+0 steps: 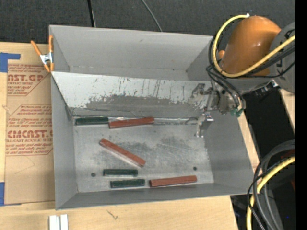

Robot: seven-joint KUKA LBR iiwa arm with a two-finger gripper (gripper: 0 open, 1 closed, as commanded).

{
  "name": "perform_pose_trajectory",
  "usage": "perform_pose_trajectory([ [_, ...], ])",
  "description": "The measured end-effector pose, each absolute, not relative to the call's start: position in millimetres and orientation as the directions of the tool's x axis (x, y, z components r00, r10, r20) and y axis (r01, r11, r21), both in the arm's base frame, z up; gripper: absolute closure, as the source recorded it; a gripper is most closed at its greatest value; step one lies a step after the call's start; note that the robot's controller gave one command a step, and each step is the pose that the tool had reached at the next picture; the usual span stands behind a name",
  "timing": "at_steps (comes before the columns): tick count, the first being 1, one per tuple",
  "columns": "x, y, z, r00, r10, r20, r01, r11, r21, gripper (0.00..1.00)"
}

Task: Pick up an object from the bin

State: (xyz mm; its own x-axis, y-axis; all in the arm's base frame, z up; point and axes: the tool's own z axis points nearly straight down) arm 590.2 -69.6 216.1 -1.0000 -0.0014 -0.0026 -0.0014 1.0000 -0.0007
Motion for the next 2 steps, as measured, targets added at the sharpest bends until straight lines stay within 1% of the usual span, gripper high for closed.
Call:
perform_pose_trajectory([
  [1, 590.2, -69.6, 216.1, -1.0, -0.002, -0.003, -0.002, 1.0, -0.001, 0.0],
  [2, 568.6, -45.5, 166.5, -0.999, -0.048, -0.008, -0.048, 0.999, -0.002, 0.0],
])
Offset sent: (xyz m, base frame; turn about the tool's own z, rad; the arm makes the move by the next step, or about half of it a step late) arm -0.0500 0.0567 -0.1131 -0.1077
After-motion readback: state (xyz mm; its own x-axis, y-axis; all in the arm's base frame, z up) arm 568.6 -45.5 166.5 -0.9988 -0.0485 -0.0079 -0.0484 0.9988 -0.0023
